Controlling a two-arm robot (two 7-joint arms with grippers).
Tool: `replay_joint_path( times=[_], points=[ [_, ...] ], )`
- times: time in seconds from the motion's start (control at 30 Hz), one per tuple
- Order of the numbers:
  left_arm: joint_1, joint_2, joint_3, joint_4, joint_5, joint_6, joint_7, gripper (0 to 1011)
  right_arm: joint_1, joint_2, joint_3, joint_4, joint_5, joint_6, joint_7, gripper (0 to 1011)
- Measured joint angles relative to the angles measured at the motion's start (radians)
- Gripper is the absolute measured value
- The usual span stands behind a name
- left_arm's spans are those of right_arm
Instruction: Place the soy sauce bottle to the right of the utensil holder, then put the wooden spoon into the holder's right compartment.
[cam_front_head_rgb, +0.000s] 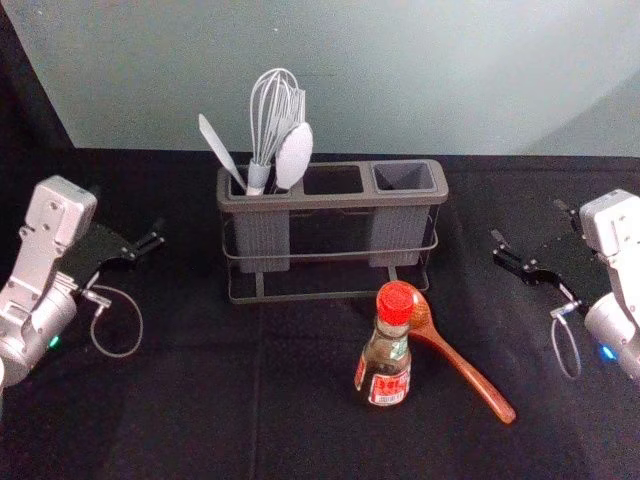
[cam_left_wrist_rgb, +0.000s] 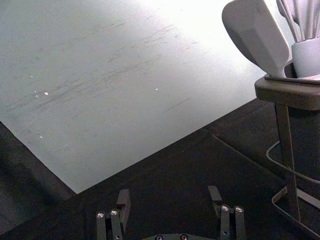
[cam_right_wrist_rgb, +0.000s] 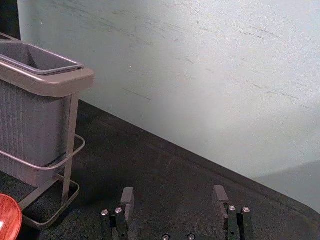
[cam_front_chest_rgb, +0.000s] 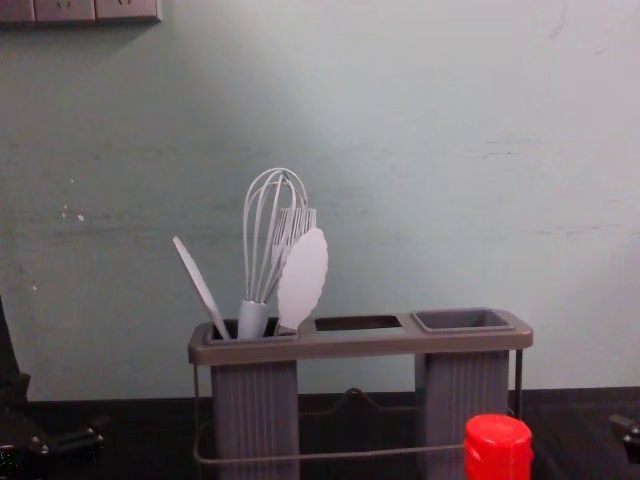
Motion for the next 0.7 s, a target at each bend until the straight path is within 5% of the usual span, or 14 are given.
replay_joint_path(
  times=[0.7],
  points=[
    [0.0, 0.0, 0.0, 0.0, 0.0, 0.0, 0.0, 1011, 0.0, 0.0, 0.0, 0.0, 0.0, 0.0, 0.0, 1011]
  ],
)
